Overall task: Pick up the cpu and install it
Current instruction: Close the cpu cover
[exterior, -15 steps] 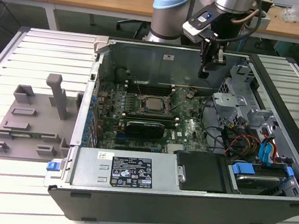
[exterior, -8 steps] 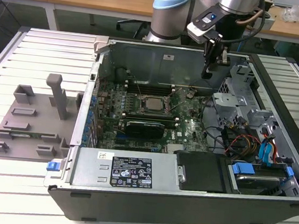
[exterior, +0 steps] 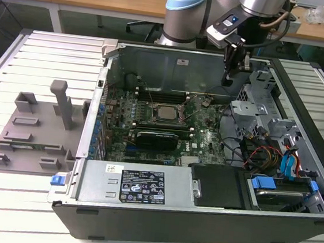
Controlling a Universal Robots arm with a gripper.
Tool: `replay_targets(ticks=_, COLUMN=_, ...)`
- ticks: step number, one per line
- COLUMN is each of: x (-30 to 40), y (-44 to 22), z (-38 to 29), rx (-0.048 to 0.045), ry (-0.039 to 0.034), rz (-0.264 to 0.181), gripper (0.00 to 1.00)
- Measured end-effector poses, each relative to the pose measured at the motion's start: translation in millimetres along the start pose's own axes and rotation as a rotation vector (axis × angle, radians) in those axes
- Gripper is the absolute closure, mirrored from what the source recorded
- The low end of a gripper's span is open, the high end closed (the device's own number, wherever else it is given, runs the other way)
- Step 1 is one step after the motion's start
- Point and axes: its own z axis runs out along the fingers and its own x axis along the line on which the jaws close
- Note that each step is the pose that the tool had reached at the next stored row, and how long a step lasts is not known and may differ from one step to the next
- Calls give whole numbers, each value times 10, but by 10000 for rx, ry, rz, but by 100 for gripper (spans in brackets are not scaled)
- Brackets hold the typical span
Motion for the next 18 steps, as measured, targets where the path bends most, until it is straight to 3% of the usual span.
replay_targets(ticks=5, x=1, y=29, z=30, rx=1, ry=3, rz=1, gripper=89)
replay_targets(ticks=9, x=4, y=15, z=128, rx=1, ry=2, rz=1, gripper=89)
replay_targets(ticks=18, x=5, y=13, z=166, rx=1, ry=1, rz=1, gripper=89)
